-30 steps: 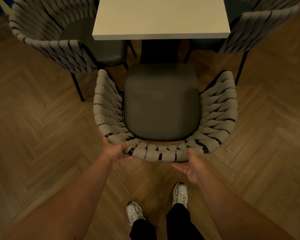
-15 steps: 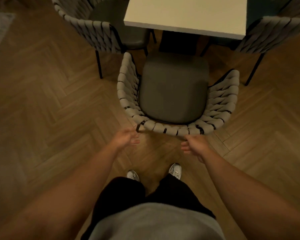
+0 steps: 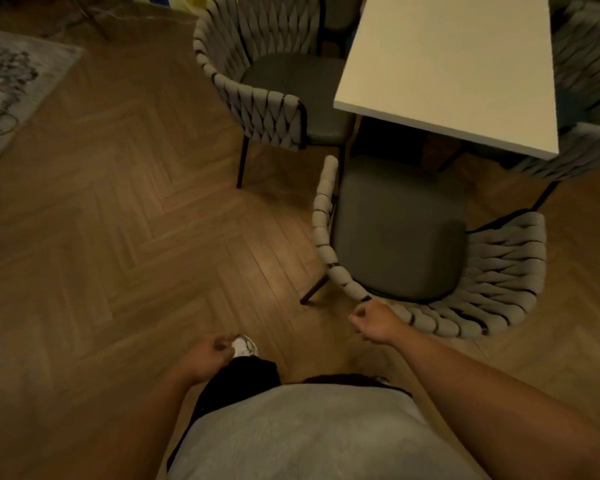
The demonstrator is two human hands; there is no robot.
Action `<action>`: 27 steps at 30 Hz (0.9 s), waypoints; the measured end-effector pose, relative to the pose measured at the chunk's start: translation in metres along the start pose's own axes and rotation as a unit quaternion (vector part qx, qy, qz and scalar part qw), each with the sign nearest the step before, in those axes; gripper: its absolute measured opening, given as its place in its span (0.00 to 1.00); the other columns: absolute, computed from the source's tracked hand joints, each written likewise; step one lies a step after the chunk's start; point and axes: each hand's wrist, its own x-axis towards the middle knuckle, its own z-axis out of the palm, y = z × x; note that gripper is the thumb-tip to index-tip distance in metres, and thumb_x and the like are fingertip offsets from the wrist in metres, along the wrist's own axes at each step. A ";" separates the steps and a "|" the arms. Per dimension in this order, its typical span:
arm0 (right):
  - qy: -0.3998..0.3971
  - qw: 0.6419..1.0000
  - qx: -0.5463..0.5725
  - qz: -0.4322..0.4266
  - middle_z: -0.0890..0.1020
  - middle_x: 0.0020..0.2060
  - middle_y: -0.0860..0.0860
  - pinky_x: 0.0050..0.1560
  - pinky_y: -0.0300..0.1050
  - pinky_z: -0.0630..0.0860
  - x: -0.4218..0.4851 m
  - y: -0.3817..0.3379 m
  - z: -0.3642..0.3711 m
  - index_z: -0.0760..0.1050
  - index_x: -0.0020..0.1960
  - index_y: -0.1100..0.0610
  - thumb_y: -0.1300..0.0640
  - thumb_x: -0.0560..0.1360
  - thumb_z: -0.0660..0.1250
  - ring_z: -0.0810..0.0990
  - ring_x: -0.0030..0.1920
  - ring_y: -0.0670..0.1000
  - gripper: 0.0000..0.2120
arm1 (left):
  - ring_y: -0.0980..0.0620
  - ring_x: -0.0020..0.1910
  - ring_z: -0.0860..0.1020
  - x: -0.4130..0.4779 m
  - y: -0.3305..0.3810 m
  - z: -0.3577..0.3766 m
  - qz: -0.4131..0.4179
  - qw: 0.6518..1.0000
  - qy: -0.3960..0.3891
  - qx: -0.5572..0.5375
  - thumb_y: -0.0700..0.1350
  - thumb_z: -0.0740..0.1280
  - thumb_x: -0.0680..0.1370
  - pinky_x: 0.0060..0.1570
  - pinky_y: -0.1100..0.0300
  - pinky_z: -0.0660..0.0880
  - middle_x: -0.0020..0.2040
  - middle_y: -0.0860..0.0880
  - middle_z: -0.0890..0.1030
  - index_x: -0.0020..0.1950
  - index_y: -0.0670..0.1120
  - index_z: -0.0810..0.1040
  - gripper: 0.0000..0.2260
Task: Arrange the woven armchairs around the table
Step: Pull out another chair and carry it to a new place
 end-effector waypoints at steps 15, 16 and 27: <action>-0.028 0.997 0.003 -0.067 0.82 0.41 0.58 0.43 0.47 0.75 0.102 -0.273 0.026 0.80 0.52 0.67 0.53 0.79 0.63 0.81 0.42 0.54 0.17 | 0.50 0.38 0.77 0.064 -0.027 -0.254 -0.021 0.999 0.038 -0.025 0.38 0.61 0.84 0.32 0.62 0.69 0.50 0.42 0.77 0.67 0.41 0.74 0.12; -0.026 0.998 0.008 -0.060 0.81 0.38 0.59 0.40 0.46 0.72 0.115 -0.285 0.024 0.80 0.48 0.67 0.54 0.79 0.63 0.78 0.39 0.54 0.16 | 0.50 0.38 0.77 0.074 -0.023 -0.268 -0.019 0.999 0.032 -0.026 0.38 0.61 0.84 0.33 0.61 0.69 0.49 0.42 0.77 0.67 0.41 0.74 0.12; -0.031 0.995 0.100 0.003 0.74 0.32 0.49 0.35 0.40 0.69 0.263 -0.435 -0.056 0.71 0.35 0.56 0.56 0.80 0.62 0.72 0.32 0.47 0.14 | 0.46 0.46 0.84 0.217 0.090 -0.500 -0.019 0.999 0.041 0.021 0.40 0.66 0.82 0.42 0.59 0.75 0.55 0.43 0.83 0.67 0.43 0.77 0.13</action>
